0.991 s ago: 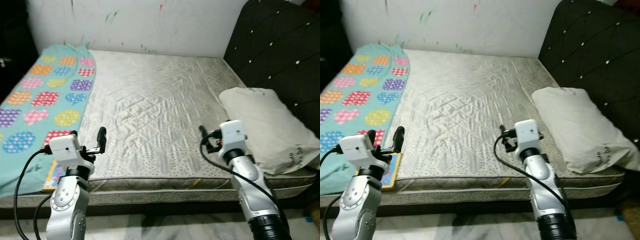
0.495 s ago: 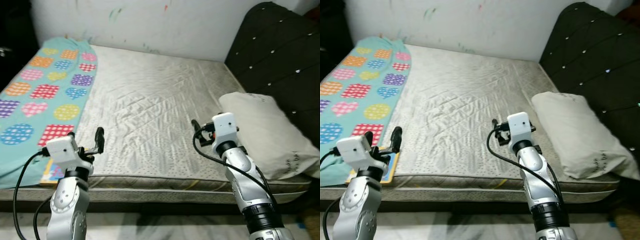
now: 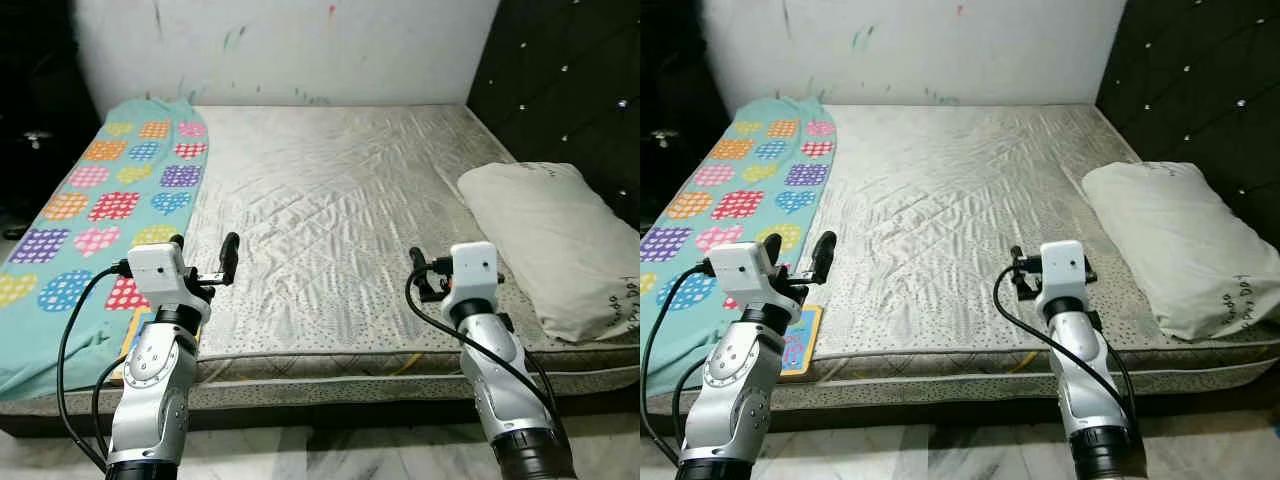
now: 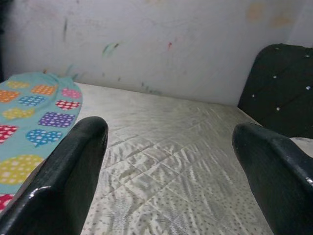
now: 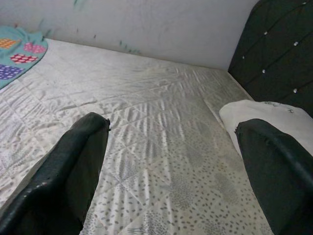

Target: Clean up the room

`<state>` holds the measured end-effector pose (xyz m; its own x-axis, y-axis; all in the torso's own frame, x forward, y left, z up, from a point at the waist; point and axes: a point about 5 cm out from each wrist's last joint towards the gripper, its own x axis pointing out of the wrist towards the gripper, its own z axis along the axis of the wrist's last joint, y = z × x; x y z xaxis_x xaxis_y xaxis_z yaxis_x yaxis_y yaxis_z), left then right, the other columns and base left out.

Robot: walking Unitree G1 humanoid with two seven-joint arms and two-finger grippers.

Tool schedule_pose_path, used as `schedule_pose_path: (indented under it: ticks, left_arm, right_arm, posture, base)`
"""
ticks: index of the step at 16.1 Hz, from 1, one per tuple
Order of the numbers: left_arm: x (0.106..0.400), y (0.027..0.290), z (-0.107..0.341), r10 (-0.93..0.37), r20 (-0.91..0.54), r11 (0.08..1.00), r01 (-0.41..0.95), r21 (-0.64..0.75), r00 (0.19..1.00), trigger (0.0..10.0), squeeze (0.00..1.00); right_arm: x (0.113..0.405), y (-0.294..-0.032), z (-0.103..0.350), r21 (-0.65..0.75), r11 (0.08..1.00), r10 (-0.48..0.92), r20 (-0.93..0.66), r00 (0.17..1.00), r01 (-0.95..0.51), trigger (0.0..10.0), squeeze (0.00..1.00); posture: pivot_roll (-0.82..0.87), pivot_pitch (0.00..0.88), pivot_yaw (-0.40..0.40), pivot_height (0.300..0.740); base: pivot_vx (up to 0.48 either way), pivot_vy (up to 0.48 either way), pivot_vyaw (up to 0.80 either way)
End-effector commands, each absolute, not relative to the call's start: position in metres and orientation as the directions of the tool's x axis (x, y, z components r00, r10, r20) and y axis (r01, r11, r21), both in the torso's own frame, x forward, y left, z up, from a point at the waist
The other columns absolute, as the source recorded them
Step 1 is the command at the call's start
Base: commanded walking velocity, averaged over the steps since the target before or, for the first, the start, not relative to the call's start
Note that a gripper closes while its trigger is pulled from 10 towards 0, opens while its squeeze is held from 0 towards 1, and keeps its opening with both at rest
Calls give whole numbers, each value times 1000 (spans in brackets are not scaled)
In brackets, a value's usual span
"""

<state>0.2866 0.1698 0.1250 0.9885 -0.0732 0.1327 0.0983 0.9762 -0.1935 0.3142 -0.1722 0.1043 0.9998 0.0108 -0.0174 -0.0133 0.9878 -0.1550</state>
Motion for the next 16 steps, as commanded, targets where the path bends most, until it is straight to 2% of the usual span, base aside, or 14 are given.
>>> schedule_pose_path:
  ticks: [1,5,12,16]
  left_arm:
    - [286,169,123,-88,121,976,110,-190,989,10000,0]
    - [280,173,120,-85,117,976,107,-189,989,10000,0]
    - [260,184,110,-48,77,980,62,-187,996,10000,0]
    - [263,181,113,-53,84,980,69,-189,995,10000,0]
  right_arm:
    - [314,-172,113,-145,989,5,24,1000,-1,10000,0]
    - [311,-169,110,-150,989,20,18,1000,-17,10000,0]
    - [288,-183,105,-164,987,6,4,1000,-5,10000,0]
    - [291,-182,109,-178,984,23,6,1000,-22,10000,0]
  posture:
    - [-65,0,7,740]
    - [-54,0,-3,740]
    - [-60,0,-11,740]
    - [-63,0,-26,740]
  base:
    - [0,0,0]
    - [0,0,0]
    - [0,0,0]
    - [65,0,0]
